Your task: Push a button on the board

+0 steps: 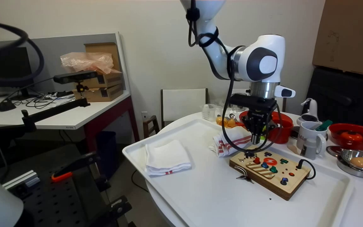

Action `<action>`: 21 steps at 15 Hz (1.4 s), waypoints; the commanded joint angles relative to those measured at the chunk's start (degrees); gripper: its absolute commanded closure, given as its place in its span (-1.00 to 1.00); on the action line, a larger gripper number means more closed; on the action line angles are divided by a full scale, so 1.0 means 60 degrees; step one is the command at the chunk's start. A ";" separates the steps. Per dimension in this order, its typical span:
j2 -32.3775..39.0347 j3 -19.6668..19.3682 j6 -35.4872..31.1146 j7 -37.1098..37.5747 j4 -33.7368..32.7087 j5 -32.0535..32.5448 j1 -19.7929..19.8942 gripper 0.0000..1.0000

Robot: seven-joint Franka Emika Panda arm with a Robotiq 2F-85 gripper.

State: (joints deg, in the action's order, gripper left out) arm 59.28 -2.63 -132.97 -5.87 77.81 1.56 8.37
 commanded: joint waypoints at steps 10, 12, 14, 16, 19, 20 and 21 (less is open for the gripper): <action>0.0842 -0.0195 0.0304 0.0267 -0.1413 0.0073 -0.0109 1.00; 0.0966 -0.0205 0.0342 0.0281 -0.1534 0.0074 -0.0110 1.00; 0.1080 -0.0209 0.0373 0.0276 -0.1651 0.0074 -0.0102 1.00; 0.1176 -0.0221 0.0396 0.0280 -0.1763 0.0076 -0.0096 1.00; 0.1289 -0.0243 0.0446 0.0295 -0.1902 0.0077 -0.0092 1.00; 0.1315 -0.0252 0.0459 0.0299 -0.1930 0.0079 -0.0093 1.00; 0.1338 -0.0262 0.0478 0.0312 -0.1961 0.0081 -0.0095 1.00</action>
State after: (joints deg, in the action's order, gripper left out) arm 65.49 -3.46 -131.88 -5.45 69.23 1.67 8.30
